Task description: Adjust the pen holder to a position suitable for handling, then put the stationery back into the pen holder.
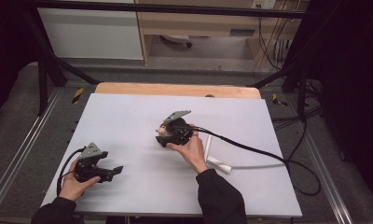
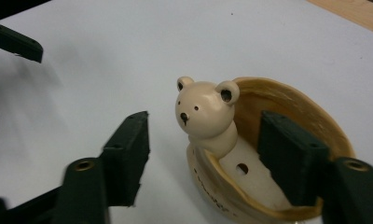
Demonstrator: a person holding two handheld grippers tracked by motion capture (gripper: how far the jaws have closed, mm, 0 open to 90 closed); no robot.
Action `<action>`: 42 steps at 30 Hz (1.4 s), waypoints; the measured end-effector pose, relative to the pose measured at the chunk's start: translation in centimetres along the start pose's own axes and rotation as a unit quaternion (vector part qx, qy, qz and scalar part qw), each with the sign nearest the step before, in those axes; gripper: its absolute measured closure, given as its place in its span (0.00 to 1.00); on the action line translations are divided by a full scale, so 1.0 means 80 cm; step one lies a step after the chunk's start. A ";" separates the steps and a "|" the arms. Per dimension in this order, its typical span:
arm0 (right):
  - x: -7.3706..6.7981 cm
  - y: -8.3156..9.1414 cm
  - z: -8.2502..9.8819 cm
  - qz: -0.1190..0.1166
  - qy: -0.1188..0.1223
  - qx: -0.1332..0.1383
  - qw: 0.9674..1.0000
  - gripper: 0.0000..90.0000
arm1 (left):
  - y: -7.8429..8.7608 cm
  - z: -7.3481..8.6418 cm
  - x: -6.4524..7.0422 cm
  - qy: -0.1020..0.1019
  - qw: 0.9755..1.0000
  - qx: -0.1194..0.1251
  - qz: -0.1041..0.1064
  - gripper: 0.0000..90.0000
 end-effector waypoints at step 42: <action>0.017 0.106 0.113 0.025 -0.066 -0.022 0.997 0.03 | -0.001 0.000 -0.001 0.002 1.000 -0.002 -0.001 0.10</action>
Point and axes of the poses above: each handheld gripper's, and its own axes: y roughly backward along the jaws, z roughly out of its underside, x roughly to its right, the point moved 3 cm from there along -y, roughly forward along the jaws, and after that the axes turned 5 degrees about x, right-handed, at the moved point
